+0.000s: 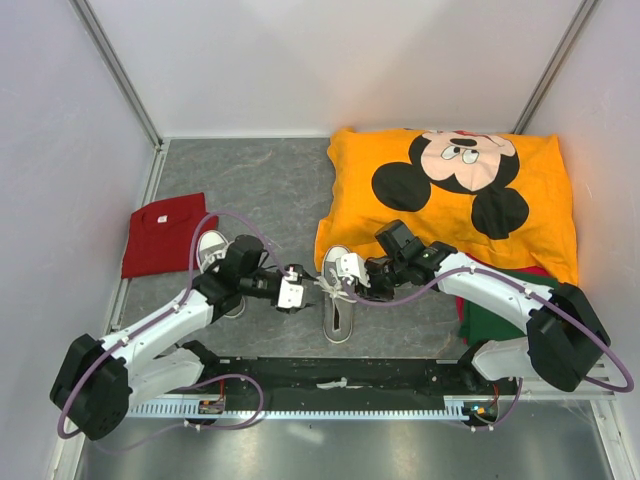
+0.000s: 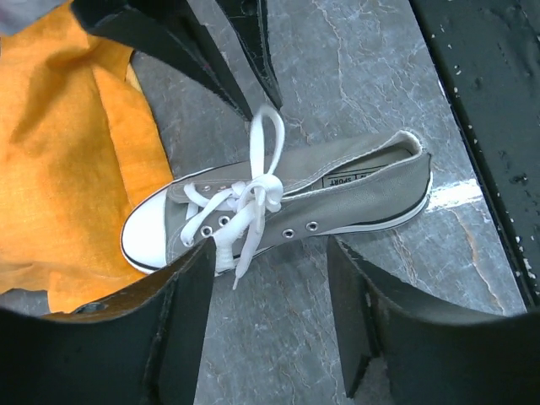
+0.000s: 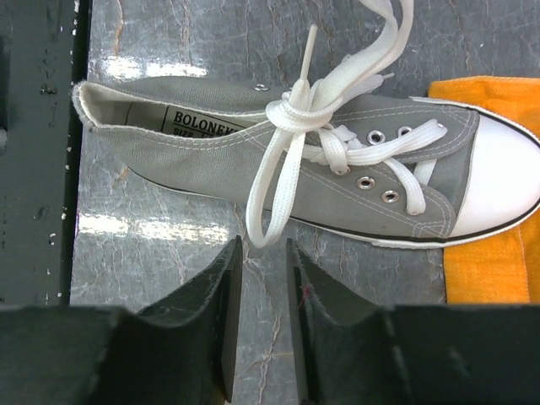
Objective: Tie the shoes
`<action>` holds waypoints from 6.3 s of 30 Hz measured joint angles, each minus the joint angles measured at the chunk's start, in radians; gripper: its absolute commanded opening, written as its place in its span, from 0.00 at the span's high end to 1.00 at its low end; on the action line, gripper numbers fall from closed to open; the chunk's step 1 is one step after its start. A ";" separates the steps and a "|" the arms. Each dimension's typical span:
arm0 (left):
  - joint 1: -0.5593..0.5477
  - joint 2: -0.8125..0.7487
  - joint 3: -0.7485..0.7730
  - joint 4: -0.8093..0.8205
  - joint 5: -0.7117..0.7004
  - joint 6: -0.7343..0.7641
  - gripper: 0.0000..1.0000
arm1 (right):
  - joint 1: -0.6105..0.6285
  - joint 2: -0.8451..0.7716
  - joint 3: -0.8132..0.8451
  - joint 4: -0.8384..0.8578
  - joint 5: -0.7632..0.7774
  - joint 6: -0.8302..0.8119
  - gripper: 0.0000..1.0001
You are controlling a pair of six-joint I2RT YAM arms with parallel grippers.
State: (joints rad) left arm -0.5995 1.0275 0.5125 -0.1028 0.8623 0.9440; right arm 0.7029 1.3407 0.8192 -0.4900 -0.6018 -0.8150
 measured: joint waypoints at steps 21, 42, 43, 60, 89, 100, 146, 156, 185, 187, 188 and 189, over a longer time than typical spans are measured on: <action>0.106 -0.186 -0.103 0.112 -0.047 -0.103 0.37 | -0.072 0.060 0.135 -0.029 -0.126 0.113 0.65; -0.028 0.054 -0.042 0.095 0.030 -0.039 0.44 | -0.069 0.209 0.180 -0.019 -0.217 0.192 0.64; -0.032 0.060 -0.042 0.106 0.029 -0.039 0.45 | -0.068 0.211 0.180 -0.019 -0.217 0.193 0.64; -0.053 0.162 -0.006 0.170 0.008 -0.019 0.67 | -0.046 0.232 0.181 -0.019 -0.217 0.192 0.87; 0.004 -0.106 -0.073 -0.078 -0.114 0.060 0.99 | -0.046 0.216 0.180 -0.019 -0.191 0.199 1.00; 0.012 -0.103 -0.077 -0.258 -0.108 0.214 0.57 | -0.055 0.186 0.161 0.035 -0.191 0.286 1.00; -0.077 0.163 0.116 0.001 -0.124 0.480 0.43 | -0.055 0.092 0.021 0.251 -0.167 0.550 1.00; -0.088 0.283 0.139 -0.049 -0.127 0.561 0.67 | -0.055 0.089 0.021 0.265 -0.164 0.550 1.00; -0.092 0.294 0.161 -0.215 -0.093 0.662 0.97 | -0.119 -0.090 -0.209 0.513 0.138 1.174 1.00; -0.092 0.293 0.158 -0.216 -0.093 0.662 0.97 | -0.129 -0.090 -0.216 0.526 0.156 1.220 1.00; -0.092 0.293 0.158 -0.216 -0.093 0.662 0.97 | -0.131 -0.090 -0.219 0.531 0.160 1.238 1.00; -0.092 0.293 0.156 -0.217 -0.093 0.662 0.96 | -0.131 -0.090 -0.223 0.537 0.163 1.256 1.00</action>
State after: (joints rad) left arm -0.6918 1.3205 0.6685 -0.3195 0.7692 1.6062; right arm 0.5720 1.2507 0.5961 0.0467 -0.4385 0.4412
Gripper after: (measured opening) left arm 0.040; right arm 0.007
